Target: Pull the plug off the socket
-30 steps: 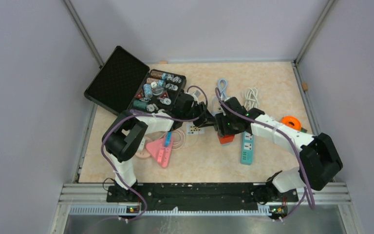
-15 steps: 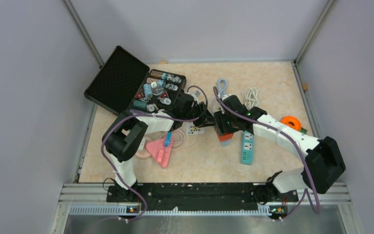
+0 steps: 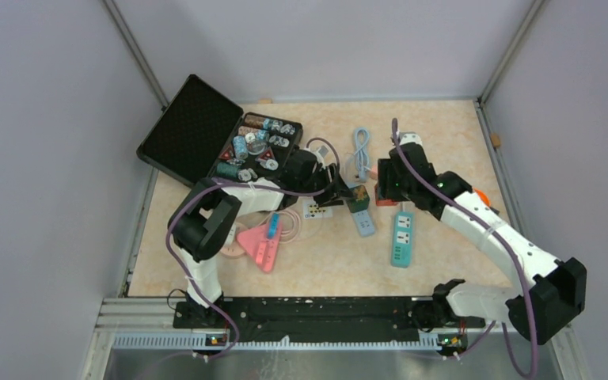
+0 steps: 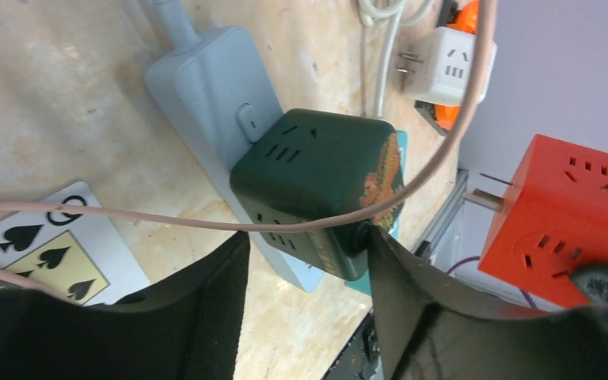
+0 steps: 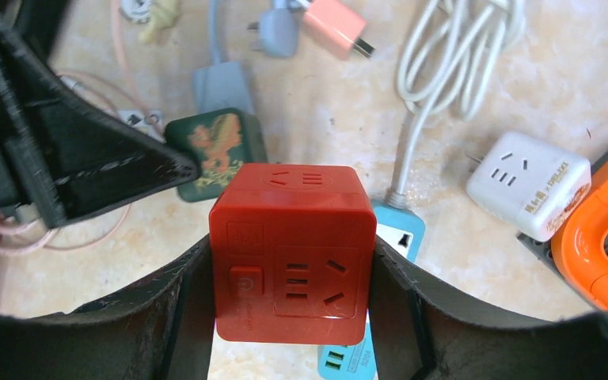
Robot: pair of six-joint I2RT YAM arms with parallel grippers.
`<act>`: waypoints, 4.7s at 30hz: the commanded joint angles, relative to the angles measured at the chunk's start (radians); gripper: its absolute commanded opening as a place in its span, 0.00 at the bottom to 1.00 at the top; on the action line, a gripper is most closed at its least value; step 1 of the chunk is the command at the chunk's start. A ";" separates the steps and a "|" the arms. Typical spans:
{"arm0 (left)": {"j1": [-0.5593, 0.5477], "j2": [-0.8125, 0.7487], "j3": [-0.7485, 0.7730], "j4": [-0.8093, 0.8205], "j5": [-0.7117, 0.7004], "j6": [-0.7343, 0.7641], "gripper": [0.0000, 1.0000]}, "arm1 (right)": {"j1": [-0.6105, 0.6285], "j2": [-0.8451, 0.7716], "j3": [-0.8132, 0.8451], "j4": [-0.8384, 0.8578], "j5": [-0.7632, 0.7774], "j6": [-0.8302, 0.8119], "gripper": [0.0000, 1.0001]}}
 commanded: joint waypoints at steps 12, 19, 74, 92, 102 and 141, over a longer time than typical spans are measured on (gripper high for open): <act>0.002 -0.101 -0.040 -0.028 0.076 0.195 0.96 | -0.213 0.128 -0.132 0.288 -0.264 0.053 0.00; 0.009 -0.194 -0.095 -0.029 0.026 0.193 0.99 | -0.259 0.249 -0.109 0.321 -0.318 0.037 0.00; 0.064 -0.831 -0.272 -0.324 -0.723 0.307 0.99 | 0.043 0.275 -0.050 0.346 -0.122 -0.017 0.80; 0.078 -0.861 -0.289 -0.333 -0.620 0.386 0.99 | 0.205 0.398 0.019 0.219 0.153 0.283 0.26; 0.062 -0.844 -0.452 -0.266 -0.241 0.292 0.92 | 0.286 0.377 -0.061 0.172 0.116 0.555 0.27; -0.164 -0.581 -0.349 -0.184 -0.300 0.124 0.76 | 0.189 0.450 0.106 0.136 0.106 0.281 0.52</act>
